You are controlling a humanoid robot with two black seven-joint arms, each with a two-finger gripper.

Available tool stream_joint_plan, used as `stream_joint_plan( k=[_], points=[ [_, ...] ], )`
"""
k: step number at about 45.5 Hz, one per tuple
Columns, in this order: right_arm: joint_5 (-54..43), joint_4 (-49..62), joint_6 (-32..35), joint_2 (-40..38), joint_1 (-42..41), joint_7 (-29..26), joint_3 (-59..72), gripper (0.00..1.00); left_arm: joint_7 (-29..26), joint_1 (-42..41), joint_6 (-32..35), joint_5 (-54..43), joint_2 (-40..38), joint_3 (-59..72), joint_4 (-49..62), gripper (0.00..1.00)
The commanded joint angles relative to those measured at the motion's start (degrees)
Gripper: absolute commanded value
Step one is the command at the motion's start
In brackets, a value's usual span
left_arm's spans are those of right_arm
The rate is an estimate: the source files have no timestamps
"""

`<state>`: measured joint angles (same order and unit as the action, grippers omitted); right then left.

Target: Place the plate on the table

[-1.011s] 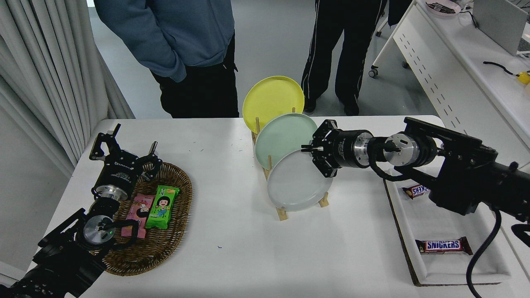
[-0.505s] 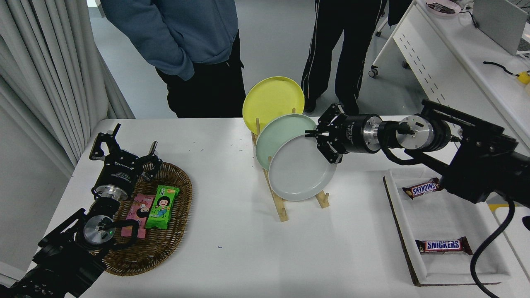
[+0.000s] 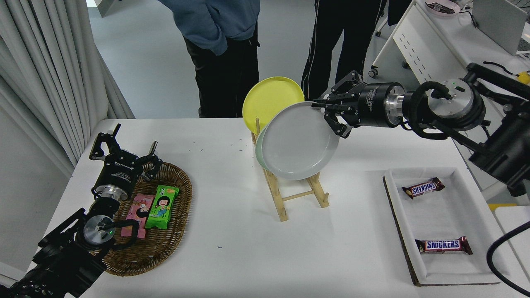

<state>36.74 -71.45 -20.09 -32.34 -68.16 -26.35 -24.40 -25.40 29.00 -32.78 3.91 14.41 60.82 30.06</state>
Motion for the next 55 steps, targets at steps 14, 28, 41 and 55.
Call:
stream_joint_plan(
  k=[14, 28, 41, 55],
  points=[
    [7.55, -3.43, -22.36, -1.50, 6.89, -1.77, -1.35, 0.00, 0.00, 0.00, 0.00, 0.05, 0.00, 0.00, 0.00, 1.00],
    [7.90, -3.34, -22.10, -2.38, 18.31, -5.55, -5.29, 0.00, 0.00, 0.00, 0.00, 0.05, 0.00, 0.00, 0.00, 1.00],
    [11.95, -1.15, -22.36, 2.89, 25.53, -5.47, -10.22, 0.00, 0.00, 0.00, 0.00, 0.05, 0.00, 0.00, 0.00, 1.00],
    [11.77, 4.21, -22.01, 9.48, 29.40, -5.55, -14.26, 0.00, 0.00, 0.00, 0.00, 0.05, 0.00, 0.00, 0.00, 1.00]
  ],
)
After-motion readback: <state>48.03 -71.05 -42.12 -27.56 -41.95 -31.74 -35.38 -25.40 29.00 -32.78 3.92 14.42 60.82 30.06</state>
